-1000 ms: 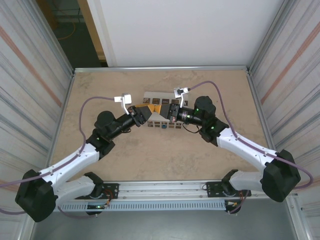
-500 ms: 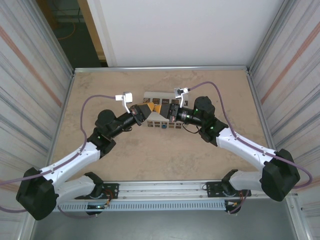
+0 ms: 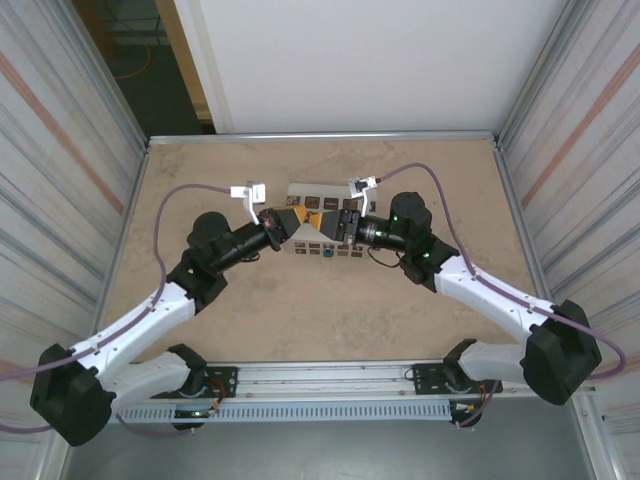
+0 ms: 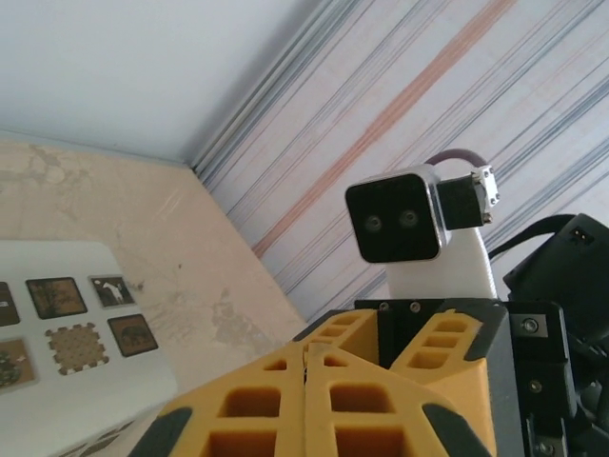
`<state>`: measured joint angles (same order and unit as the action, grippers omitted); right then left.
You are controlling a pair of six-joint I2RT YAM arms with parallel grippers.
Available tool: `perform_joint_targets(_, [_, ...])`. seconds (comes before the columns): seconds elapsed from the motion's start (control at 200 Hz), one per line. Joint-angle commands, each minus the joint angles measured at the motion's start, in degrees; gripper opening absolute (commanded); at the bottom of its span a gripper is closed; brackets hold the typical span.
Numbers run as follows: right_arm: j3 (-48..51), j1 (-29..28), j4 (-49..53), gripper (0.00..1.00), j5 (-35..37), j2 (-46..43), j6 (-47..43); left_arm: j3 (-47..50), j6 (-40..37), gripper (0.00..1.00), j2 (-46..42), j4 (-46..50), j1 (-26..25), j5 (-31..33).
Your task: Unlock the padlock with the key
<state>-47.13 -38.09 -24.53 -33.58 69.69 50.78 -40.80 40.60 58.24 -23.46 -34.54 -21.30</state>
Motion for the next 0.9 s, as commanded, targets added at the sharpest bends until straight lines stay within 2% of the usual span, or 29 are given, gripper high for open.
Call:
perform_joint_targets(0.0, [0.29, 2.01, 1.10, 0.36, -5.33, -2.87, -4.19, -6.45, -6.50, 0.00, -2.34, 13.09, 3.26, -8.49])
perform_joint_targets(0.09, [-0.24, 2.58, -0.20, 0.42, -8.76, -2.87, -4.80, -9.65, -8.92, 0.00, -2.27, 19.11, 5.30, -14.18])
perform_joint_targets(0.185, [-1.46, 2.46, -0.09, 0.47, -10.72, -2.48, -5.97, -12.18, -12.02, 0.00, -2.16, 23.53, 5.54, -17.49])
perform_joint_targets(0.411, [-4.77, 1.06, -0.34, 0.46, -12.90, 0.35, -6.79, -15.16, -15.25, 0.00, -0.51, 26.96, 5.54, -22.77])
perform_joint_targets(0.706, [-6.48, -0.10, -0.34, 0.37, -14.12, 2.91, -6.93, -15.45, -15.69, 0.00, -0.03, 26.81, 5.63, -23.64])
perform_joint_targets(0.897, [-5.55, -0.46, -0.16, 0.36, -14.33, 2.72, -6.89, -14.89, -15.05, 0.00, -0.04, 25.83, 5.71, -22.89])
